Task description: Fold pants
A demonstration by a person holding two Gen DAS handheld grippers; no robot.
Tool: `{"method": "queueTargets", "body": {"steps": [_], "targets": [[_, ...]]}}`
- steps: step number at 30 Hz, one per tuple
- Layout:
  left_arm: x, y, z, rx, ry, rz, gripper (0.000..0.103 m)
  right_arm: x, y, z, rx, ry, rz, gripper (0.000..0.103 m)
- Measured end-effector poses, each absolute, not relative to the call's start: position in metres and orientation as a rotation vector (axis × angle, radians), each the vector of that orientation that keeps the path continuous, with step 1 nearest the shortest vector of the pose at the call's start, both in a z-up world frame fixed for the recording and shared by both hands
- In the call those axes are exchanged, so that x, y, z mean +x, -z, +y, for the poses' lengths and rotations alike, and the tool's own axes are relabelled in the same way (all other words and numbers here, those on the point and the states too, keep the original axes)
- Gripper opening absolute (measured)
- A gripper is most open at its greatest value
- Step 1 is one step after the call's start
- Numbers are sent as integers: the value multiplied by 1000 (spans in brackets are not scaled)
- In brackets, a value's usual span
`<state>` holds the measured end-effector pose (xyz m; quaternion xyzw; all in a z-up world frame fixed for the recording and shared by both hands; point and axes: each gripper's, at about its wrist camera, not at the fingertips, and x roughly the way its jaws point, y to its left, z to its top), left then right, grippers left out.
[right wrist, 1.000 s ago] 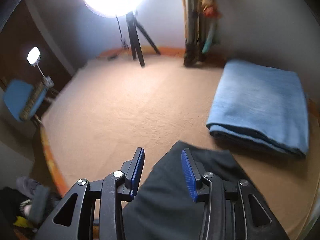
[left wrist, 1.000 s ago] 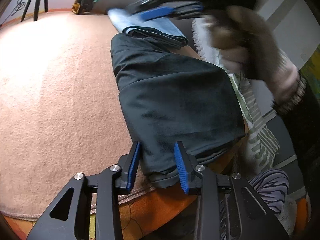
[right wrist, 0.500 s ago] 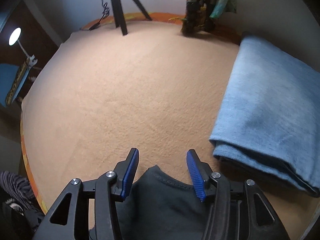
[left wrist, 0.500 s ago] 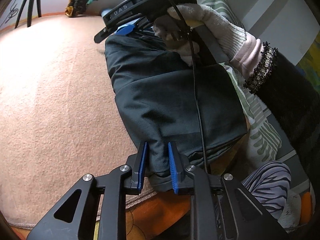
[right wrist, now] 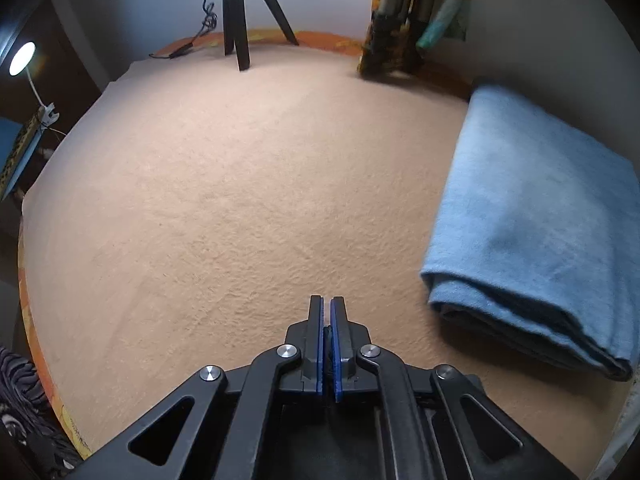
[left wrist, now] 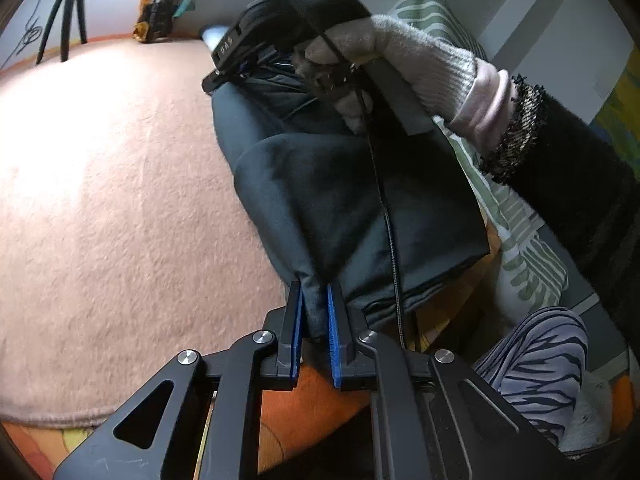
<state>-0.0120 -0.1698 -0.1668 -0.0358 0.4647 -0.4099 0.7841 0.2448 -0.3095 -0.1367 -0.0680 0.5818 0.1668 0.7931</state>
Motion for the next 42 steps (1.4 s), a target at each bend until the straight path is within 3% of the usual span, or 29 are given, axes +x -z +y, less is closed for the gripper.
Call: {"method": "queueTargets", "body": {"steps": [14,15,16,17,18,24,25,26,27,36,39,42], "targets": [[-24,159,-170,-50,915,1010,9,246,123,-325,-90,-312,1205,3],[-25,159,-171,-42,913,1007,9,244,118,-325,-69,-357,1207,7],[-25,159,-172,-35,913,1003,9,242,114,-322,-69,-393,1214,33],[-26,159,-172,-30,913,1000,9,241,111,-317,-81,-418,1218,53],[-26,159,-172,-25,913,998,9,238,107,-311,-113,-438,1212,57],[-29,160,-174,-18,910,998,9,231,120,-289,-217,-477,1298,49],[-29,160,-173,-16,908,999,9,227,122,-286,-231,-484,1303,34],[-29,160,-173,-18,906,1001,9,224,124,-285,-248,-487,1305,10],[-30,159,-171,-20,905,1000,9,216,124,-281,-287,-442,1289,2],[-45,149,-168,4,880,926,7,214,107,-299,-209,-339,1231,0],[-52,148,-166,6,897,935,0,219,116,-305,-167,-270,1235,0],[-66,147,-174,53,946,922,0,224,117,-304,-169,-240,1215,0]]}}
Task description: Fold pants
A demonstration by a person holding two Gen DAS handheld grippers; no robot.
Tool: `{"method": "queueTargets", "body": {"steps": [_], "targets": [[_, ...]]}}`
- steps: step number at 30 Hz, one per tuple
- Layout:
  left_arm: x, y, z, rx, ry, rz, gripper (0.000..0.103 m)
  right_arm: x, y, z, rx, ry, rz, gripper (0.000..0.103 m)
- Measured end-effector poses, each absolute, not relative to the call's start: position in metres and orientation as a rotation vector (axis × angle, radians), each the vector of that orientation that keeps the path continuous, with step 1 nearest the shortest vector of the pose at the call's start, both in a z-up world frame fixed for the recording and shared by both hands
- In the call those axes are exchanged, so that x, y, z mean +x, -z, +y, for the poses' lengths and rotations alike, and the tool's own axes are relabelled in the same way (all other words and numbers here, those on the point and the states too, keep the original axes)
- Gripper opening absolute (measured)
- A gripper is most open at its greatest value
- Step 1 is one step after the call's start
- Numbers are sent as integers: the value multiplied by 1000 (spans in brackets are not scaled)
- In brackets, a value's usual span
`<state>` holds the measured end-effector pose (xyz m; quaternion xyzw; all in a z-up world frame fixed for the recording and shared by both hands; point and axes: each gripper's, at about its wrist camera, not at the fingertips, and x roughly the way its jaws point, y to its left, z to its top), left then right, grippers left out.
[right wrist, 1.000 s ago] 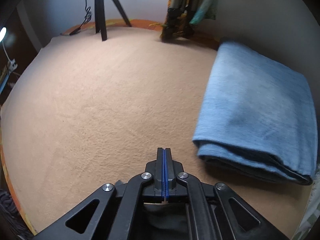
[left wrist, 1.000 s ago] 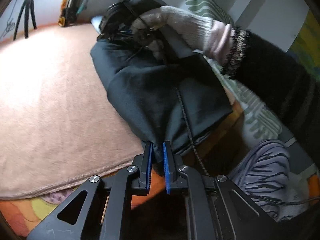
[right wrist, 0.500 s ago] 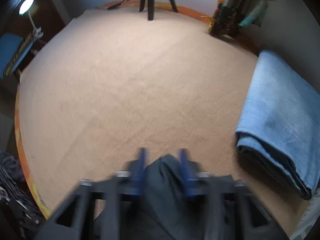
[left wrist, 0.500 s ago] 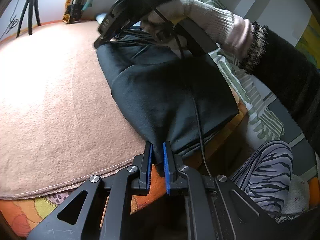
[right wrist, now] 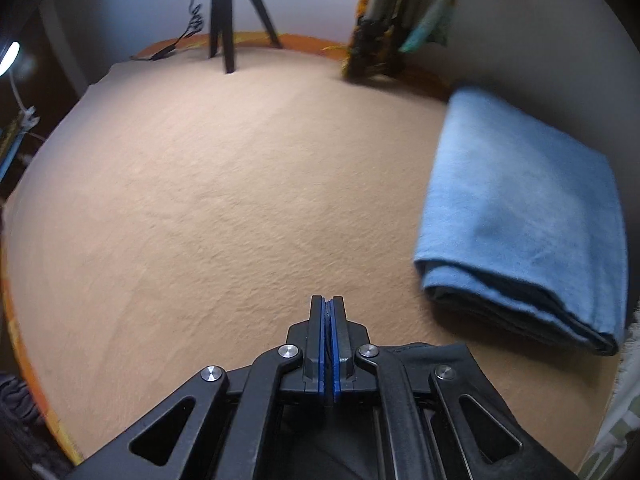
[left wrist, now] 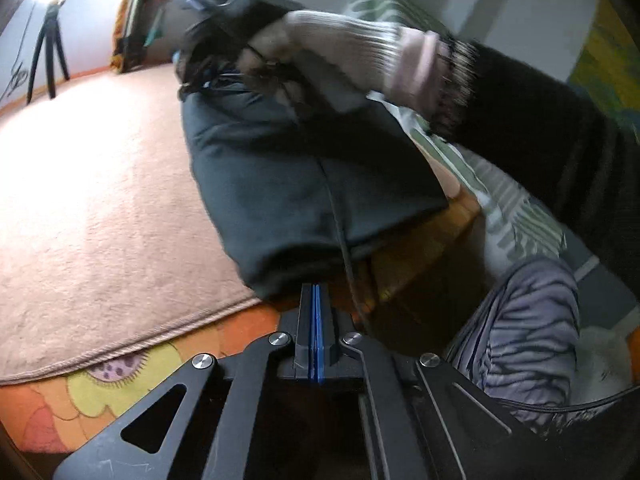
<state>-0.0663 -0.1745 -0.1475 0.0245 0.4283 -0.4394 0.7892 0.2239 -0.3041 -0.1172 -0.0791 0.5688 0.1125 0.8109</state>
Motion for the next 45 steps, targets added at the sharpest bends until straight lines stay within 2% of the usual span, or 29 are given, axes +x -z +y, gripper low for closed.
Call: {"method": "queueTargets", "body": {"steps": [3,6,7,8,16,17,22,28,29,31,35,36,38,40,45], "targets": [[-56,146,-165,8,922,941,0,231,123,-309,-124,-270,1239,0],[-38,132,-150,-36,873,903,0,224,111,-310,-123,-283,1213,13],[-33,128,-144,-49,860,895,0,212,93,-317,-91,-284,1157,23],[-24,124,-138,-66,843,887,0,212,93,-317,-91,-284,1157,25],[48,107,-125,-126,750,847,1,92,38,-317,-1,-387,1032,28],[55,108,-131,-130,759,859,1,59,41,-308,27,-451,1035,28],[80,117,-150,-162,771,884,1,4,72,-278,-12,-517,1081,34],[103,133,-173,-187,816,947,1,-16,106,-253,-202,-431,1089,38],[109,136,-177,-207,821,957,5,-19,107,-251,-215,-424,1081,39],[121,140,-181,-251,819,973,12,-25,103,-247,-268,-410,1055,39],[139,153,-193,-314,825,1007,12,-30,106,-238,-348,-410,1045,32],[140,155,-197,-297,811,1007,12,-31,109,-237,-352,-417,1051,27],[142,160,-206,-257,790,1007,6,-34,111,-238,-351,-439,1055,13],[145,163,-210,-234,771,1008,3,-35,110,-240,-350,-456,1068,5],[157,163,-215,-203,723,976,2,-40,110,-255,-272,-496,1098,2]]}}
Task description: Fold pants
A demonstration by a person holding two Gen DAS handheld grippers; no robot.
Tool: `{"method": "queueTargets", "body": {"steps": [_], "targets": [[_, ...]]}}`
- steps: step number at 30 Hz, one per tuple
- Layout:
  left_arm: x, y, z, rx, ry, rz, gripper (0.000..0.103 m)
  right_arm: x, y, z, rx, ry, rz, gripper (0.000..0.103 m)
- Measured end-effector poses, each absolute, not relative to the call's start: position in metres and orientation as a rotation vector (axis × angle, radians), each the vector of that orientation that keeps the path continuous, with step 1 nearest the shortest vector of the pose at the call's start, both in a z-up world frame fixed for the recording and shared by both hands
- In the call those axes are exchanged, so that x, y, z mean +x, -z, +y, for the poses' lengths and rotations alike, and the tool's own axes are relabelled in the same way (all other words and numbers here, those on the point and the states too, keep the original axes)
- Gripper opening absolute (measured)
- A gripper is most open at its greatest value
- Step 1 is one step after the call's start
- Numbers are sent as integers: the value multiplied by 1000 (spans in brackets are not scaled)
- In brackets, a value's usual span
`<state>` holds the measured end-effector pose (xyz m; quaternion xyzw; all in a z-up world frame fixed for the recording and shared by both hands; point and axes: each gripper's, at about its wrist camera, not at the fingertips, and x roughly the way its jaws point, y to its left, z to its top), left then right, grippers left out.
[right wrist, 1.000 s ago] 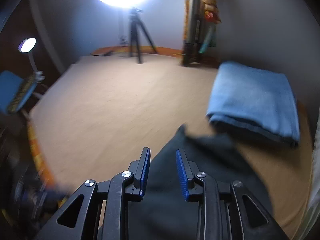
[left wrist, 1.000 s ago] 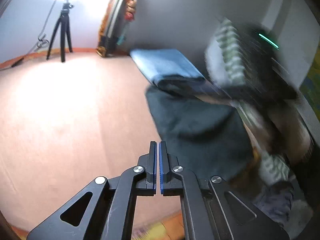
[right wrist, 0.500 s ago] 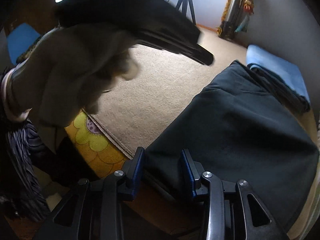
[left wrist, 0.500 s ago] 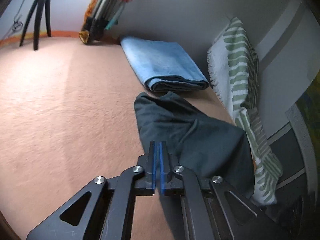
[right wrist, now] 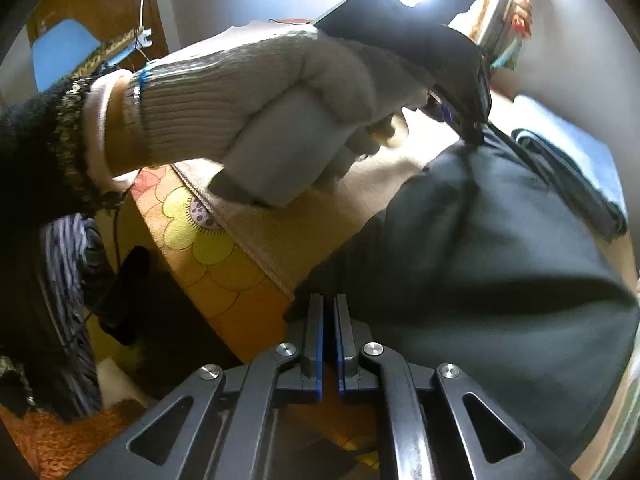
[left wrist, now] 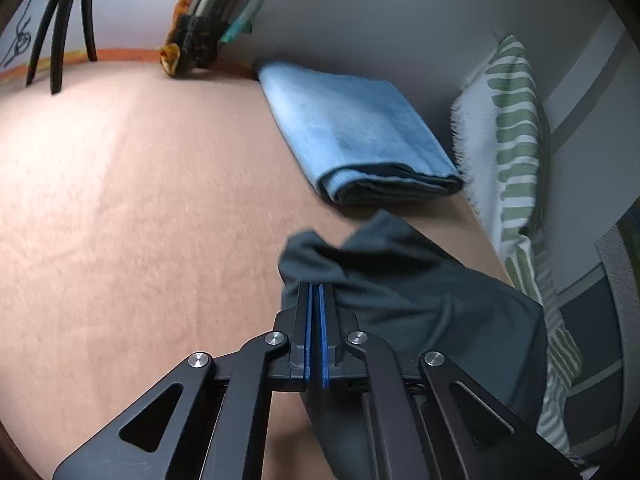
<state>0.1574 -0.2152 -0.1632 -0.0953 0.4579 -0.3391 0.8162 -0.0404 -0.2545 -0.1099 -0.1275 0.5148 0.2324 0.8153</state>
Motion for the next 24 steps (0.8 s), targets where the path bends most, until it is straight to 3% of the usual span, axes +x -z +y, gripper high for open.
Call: {"method": "queueTargets", "body": {"steps": [6,8,9,24], "targets": [[169,164,-210,-229,692,981,2,-53,104,-258,-271,-509,1065,7],[169,159,-202,-261,705,993,2,-57,99,-261,-235,-499,1053,46],[169,157,-200,-262,706,992,2,-63,95,-260,-243,-493,1031,49],[157,135,-179,-277,728,978,4,-72,113,-227,-350,-264,1023,51]]}}
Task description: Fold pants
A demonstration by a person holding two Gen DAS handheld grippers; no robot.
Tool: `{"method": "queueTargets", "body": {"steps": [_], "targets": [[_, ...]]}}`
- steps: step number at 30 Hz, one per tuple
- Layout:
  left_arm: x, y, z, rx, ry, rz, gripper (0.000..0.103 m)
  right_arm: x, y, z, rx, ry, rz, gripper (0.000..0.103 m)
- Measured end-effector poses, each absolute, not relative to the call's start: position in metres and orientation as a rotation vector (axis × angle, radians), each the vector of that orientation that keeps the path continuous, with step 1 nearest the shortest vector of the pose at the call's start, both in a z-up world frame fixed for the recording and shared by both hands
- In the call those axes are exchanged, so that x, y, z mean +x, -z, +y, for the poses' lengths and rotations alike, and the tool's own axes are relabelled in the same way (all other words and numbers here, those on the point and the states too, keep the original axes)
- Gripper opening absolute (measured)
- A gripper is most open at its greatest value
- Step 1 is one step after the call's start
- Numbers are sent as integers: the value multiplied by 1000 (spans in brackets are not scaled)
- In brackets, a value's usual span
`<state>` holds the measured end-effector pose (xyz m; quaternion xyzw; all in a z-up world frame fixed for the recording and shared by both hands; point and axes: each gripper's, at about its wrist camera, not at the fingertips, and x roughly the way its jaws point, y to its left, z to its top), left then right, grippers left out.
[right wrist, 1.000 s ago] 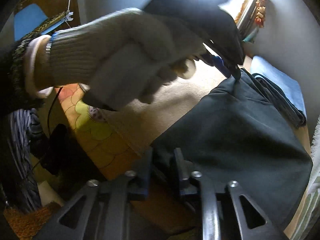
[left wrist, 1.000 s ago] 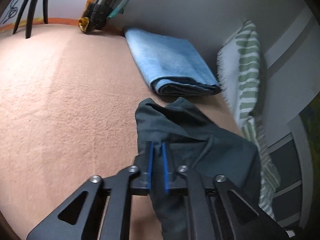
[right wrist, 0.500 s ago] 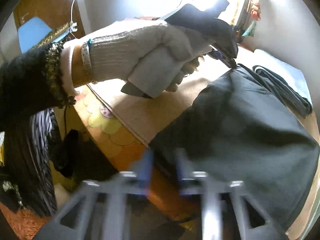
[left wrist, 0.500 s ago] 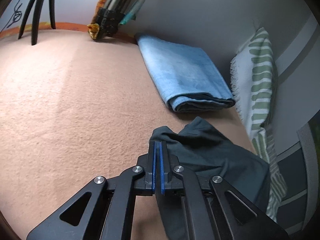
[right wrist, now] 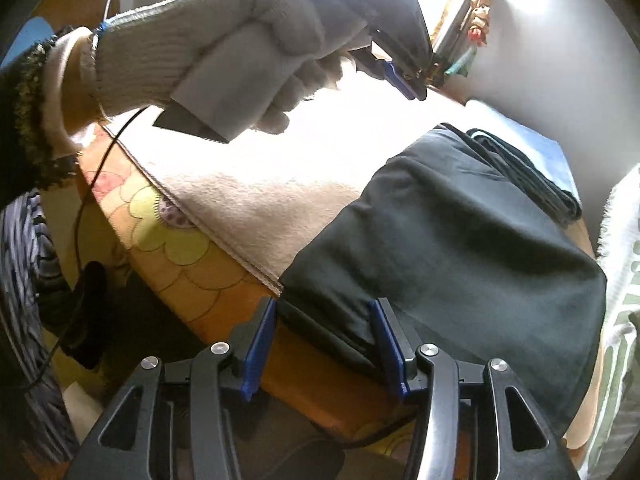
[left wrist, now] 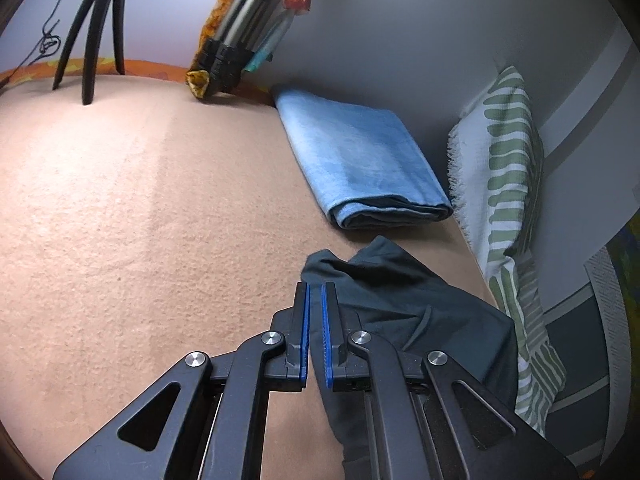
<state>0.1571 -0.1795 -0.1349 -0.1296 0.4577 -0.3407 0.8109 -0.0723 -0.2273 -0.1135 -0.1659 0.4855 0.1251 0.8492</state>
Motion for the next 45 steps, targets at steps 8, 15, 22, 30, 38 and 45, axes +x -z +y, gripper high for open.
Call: {"method": "queueTargets", "body": {"steps": [8,15,22,30,38,45], "targets": [[148,143,-187,-244,758,1030,4,-65,93,-259,-81,-314,1028,46],[146,144,-188,-235,759,1039,4,-53,102,-244,-107,-272,1044,53],[151,150,-185,-261,756,1070,8,-53,116,-228,-248,-177,1031,40],[154,163,-187,-310,761,1132,19,-49,64,-259,-243,-229,1031,10],[153,170,-188,-442,791,1152,4,-46,32,-300,-98,-228,996,10],[159,161,-192,-426,766,1079,2,-54,52,-274,-117,-336,1036,9]]}}
